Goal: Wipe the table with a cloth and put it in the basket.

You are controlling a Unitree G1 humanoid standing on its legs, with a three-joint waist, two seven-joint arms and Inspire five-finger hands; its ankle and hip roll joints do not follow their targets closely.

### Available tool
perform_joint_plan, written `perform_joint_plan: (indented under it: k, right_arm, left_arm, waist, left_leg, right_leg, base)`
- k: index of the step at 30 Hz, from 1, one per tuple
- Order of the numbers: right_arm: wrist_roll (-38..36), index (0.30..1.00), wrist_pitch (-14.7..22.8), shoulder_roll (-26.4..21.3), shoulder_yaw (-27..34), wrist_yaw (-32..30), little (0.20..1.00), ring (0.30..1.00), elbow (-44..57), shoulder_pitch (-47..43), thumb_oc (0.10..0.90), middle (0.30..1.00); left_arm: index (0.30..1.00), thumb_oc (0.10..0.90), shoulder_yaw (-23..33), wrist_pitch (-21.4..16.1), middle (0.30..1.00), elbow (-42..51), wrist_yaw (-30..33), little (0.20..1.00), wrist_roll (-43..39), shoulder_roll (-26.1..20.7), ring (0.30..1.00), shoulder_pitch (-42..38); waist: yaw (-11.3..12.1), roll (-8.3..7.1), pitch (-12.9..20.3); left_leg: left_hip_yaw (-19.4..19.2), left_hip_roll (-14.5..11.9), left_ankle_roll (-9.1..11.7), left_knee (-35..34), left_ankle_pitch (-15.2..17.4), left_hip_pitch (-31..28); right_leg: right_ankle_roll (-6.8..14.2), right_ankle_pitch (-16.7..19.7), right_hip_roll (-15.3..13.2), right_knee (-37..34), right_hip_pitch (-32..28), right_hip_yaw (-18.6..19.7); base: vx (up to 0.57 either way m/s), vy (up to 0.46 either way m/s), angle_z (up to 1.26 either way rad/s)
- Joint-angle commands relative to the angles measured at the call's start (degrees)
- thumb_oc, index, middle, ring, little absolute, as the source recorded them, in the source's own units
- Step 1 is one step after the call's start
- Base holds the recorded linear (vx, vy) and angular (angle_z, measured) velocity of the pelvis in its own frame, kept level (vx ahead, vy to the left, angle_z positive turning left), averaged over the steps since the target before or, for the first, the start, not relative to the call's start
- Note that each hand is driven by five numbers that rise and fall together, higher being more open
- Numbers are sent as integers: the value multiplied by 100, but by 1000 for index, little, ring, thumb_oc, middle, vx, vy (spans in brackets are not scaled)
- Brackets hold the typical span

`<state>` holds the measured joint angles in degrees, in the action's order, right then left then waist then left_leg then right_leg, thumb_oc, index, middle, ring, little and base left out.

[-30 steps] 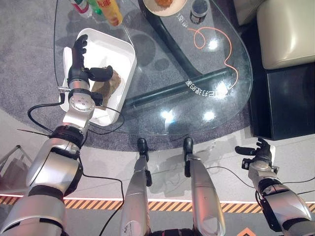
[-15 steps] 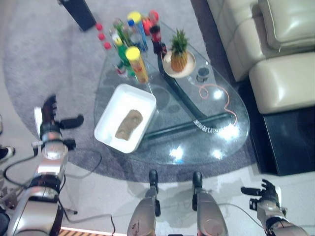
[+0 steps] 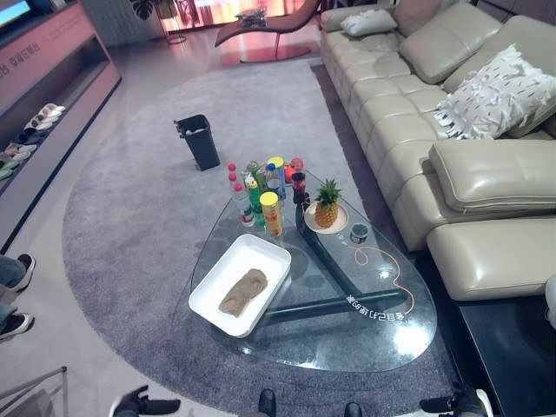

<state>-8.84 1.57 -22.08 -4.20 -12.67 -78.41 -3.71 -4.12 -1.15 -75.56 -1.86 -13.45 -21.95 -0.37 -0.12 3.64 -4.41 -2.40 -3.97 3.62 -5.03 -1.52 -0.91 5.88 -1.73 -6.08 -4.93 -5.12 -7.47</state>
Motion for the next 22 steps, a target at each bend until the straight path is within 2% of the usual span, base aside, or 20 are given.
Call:
perform_joint_plan:
  k: [1,3,7,11,15,22]
  right_arm:
    - [441,900,-347,-15,-19,330,900,900,-268,-121,800,900]
    - [648,900,-601,74,-151,602,900,900,-376,-136,800,900]
    - [897,900,-707,169,-305,746,900,900,-450,-153,800,900]
    - [951,900,-1032,334,-530,1028,900,900,-412,-182,800,900]
    - [1052,900,-1191,364,-627,1284,900,900,-469,-202,800,900]
    - [1055,900,-1271,383,-715,1337,900,900,-463,-213,800,900]
  left_arm:
    - [900,800,-68,93,900,-200,-457,900,415,-74,900,-472]
    - [900,800,-261,256,900,-216,-643,900,485,125,900,-429]
    - [900,800,-387,515,900,-246,-783,900,618,247,900,-421]
    - [900,800,-523,760,900,-289,-819,900,723,376,900,-419]
    - [900,800,-524,829,900,-296,-819,900,668,381,900,-440]
    - [900,800,-536,779,900,-249,-812,900,556,399,900,-441]
  waist:
    - [10,-186,-115]
    - [28,-208,-82]
    - [39,-227,-53]
    - [46,-254,-17]
    - [52,-258,-37]
    - [72,-260,-44]
  left_leg:
    - [-45,112,66,3,170,-348]
    - [-61,100,55,3,193,-400]
    - [-71,87,51,3,211,-437]
    - [-109,56,49,3,237,-495]
    - [-155,32,49,3,263,-550]
    - [-140,20,40,3,296,-633]
  right_leg:
    - [163,230,-142,221,76,100]
    - [167,240,-144,179,8,72]
    - [170,242,-146,166,-27,53]
    - [174,238,-155,152,-80,25]
    - [178,223,-175,160,-115,-14]
    - [165,181,-180,175,-182,-13]
  base:
    - [36,-8,-2]
    - [37,-9,0]
    - [10,-5,0]
    - [32,-9,-1]
    - [9,0,0]
    - [37,9,0]
